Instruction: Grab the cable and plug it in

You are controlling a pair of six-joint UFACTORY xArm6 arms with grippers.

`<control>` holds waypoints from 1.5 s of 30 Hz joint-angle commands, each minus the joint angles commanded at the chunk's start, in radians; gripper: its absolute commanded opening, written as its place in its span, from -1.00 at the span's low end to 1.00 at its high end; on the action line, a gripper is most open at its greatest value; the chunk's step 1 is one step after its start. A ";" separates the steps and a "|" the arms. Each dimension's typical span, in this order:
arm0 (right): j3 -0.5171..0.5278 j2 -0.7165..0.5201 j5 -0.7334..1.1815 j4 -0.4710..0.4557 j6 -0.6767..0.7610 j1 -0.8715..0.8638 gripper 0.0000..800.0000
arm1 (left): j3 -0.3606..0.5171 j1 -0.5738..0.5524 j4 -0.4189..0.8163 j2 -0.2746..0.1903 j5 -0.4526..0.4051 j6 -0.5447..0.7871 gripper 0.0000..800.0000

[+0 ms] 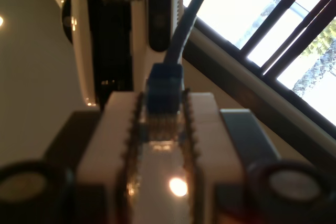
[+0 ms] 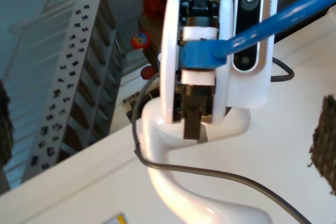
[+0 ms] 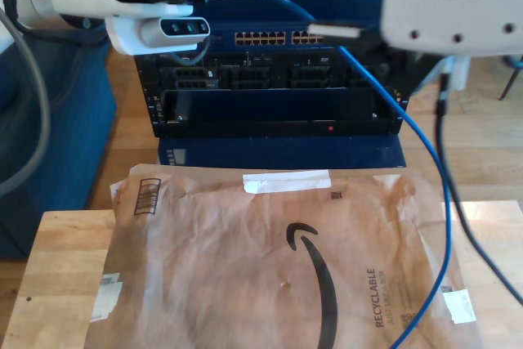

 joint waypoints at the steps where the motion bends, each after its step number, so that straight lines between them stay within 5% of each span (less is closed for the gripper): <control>1: 0.011 0.015 -0.037 0.000 -0.014 0.029 0.97 | 0.002 0.000 0.000 0.000 0.000 -0.002 -0.99; 14: 0.046 0.071 -0.242 -0.003 -0.041 0.114 0.83 | 0.003 -0.002 -0.017 -0.002 0.049 0.000 -0.98; 23: 0.048 0.061 -0.244 0.000 -0.038 0.112 0.15 | 0.002 0.000 -0.023 -0.003 0.058 0.003 -0.97; 39: 0.051 0.043 -0.244 0.003 -0.003 0.109 -0.38 | 0.000 0.000 -0.037 -0.005 0.069 0.003 -0.97; 45: 0.052 0.044 -0.244 0.003 -0.002 0.110 -0.41 | 0.000 -0.002 -0.038 -0.006 0.074 0.003 -0.96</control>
